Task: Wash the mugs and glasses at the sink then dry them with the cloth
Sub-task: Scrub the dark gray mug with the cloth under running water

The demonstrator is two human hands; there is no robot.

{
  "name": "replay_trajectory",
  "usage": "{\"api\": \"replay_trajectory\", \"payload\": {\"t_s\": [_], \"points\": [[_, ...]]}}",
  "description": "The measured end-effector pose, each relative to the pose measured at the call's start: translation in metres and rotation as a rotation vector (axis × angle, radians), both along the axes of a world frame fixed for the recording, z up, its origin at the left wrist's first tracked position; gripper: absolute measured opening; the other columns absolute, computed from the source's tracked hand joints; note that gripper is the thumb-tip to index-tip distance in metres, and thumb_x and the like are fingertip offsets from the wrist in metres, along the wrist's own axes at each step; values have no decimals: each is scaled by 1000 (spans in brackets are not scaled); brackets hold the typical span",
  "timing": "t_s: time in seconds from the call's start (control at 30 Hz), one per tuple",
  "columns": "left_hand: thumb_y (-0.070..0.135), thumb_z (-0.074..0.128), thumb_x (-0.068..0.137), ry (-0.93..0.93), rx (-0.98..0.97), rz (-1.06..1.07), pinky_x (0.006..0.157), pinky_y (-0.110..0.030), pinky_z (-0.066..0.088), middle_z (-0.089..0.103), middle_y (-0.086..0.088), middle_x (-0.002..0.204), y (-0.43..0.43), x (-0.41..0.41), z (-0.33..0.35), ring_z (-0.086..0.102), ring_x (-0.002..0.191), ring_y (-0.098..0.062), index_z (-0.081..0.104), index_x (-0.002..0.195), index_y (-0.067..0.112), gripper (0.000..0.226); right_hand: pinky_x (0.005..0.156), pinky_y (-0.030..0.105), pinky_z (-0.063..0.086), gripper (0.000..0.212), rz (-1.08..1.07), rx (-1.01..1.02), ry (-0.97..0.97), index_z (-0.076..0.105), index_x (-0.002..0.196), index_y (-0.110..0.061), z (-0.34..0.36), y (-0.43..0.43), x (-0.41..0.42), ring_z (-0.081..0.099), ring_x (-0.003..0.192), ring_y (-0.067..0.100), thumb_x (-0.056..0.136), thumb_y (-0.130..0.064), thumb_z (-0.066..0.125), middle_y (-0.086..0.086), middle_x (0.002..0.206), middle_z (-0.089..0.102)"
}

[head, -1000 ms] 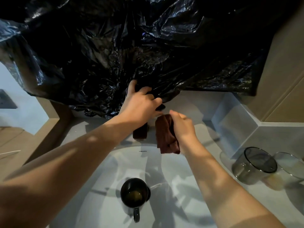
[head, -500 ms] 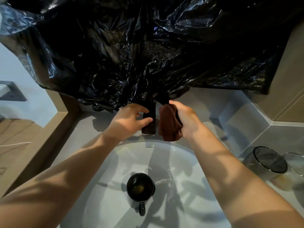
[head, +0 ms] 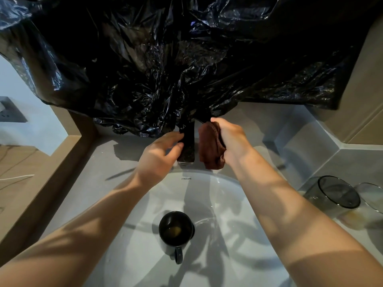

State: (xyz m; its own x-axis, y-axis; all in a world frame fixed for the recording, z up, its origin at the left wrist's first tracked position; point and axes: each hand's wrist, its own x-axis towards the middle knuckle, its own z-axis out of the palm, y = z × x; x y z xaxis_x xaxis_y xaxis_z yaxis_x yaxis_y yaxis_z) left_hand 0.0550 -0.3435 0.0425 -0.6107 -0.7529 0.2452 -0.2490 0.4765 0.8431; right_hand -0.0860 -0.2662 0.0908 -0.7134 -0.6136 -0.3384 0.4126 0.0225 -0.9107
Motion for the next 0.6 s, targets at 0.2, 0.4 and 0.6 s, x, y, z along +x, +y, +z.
{"api": "replay_trajectory", "payload": {"t_s": [0.2,0.4,0.6], "points": [[15,58,93,18,39,-13,100,-6,35,57,11,125,-1,1,1,52,112,3,64,123,17,30,40,12,40,30,-35,2,16,52,60,-12,7,-6,0,48,33,14,88,-15,62,-2,37,49],[12,57,94,22,30,-10,96,2,29,58,4,130,-1,0,-1,49,116,1,64,123,13,30,40,12,39,31,-38,-1,25,52,58,-11,12,-10,-1,47,36,15,88,-15,61,-2,36,48],[15,56,94,-1,26,-32,97,2,28,56,6,132,-2,2,1,46,120,2,62,125,16,32,48,19,45,29,-23,18,45,55,61,-11,10,-10,0,53,43,19,88,-19,62,3,48,54]]}}
